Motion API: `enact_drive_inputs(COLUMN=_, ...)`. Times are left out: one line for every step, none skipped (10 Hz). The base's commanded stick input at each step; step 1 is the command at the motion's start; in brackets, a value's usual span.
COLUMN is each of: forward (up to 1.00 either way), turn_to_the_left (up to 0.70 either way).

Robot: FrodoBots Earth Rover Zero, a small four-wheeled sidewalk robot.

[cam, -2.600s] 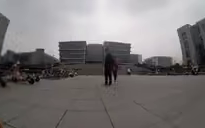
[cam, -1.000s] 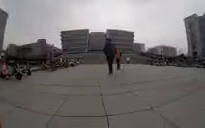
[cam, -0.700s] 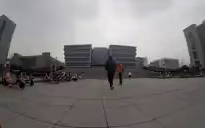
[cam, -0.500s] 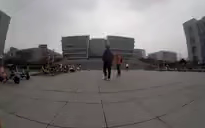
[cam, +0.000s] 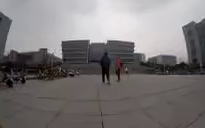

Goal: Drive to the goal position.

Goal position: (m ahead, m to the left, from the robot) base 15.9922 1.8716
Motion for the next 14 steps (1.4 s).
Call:
enact_drive_inputs(forward=0.70, turn_to_the_left=-0.01)
enact_drive_inputs(forward=0.70, turn_to_the_left=-0.01)
enact_drive_inputs(forward=0.70, turn_to_the_left=-0.01)
enact_drive_inputs(forward=0.70, turn_to_the_left=-0.01)
enact_drive_inputs(forward=0.70, turn_to_the_left=-0.01)
enact_drive_inputs(forward=0.70, turn_to_the_left=-0.01)
enact_drive_inputs(forward=0.70, turn_to_the_left=-0.01)
enact_drive_inputs(forward=0.70, turn_to_the_left=-0.01)
enact_drive_inputs(forward=0.70, turn_to_the_left=-0.01)
enact_drive_inputs(forward=0.70, turn_to_the_left=-0.01)
enact_drive_inputs(forward=0.70, turn_to_the_left=-0.01)
enact_drive_inputs(forward=0.70, turn_to_the_left=-0.01)
enact_drive_inputs(forward=0.70, turn_to_the_left=-0.01)
enact_drive_inputs(forward=0.70, turn_to_the_left=-0.01)
